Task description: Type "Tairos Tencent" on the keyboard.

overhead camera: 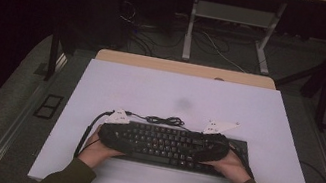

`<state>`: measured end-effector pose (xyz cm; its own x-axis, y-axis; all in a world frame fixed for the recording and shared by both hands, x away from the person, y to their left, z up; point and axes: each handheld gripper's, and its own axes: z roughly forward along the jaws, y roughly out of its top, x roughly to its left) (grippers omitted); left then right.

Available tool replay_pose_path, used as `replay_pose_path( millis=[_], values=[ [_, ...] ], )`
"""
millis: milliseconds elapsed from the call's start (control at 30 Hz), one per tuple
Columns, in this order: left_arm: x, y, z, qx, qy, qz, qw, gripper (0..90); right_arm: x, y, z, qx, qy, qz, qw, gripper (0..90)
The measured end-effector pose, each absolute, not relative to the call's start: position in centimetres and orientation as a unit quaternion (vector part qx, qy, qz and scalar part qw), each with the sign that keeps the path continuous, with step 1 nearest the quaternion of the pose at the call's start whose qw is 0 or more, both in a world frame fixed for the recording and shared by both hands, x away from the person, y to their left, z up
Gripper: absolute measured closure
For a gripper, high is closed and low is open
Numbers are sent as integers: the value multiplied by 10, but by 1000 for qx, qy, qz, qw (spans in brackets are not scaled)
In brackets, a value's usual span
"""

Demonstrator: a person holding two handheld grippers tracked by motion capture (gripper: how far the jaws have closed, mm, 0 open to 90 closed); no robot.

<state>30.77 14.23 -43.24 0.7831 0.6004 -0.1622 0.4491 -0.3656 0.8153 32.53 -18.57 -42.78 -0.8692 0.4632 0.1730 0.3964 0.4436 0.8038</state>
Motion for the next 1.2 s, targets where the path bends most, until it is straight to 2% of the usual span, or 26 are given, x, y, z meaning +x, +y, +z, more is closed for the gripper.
replay_pose_path(
  millis=[333, 567, 867, 1200],
  values=[
    [304, 150, -433, 821, 324, 93, 461, 201, 328, -180, -428, 245, 851, 463, 33, 316],
    [301, 156, -433, 821, 327, 104, 457, 276, 330, -175, -428, 240, 853, 463, 30, 317],
    [298, 164, -431, 820, 329, 112, 454, 476, 332, -171, -428, 235, 854, 463, 28, 316],
    [296, 173, -430, 821, 335, 109, 448, 763, 333, -168, -429, 229, 856, 462, 27, 316]
  ],
)
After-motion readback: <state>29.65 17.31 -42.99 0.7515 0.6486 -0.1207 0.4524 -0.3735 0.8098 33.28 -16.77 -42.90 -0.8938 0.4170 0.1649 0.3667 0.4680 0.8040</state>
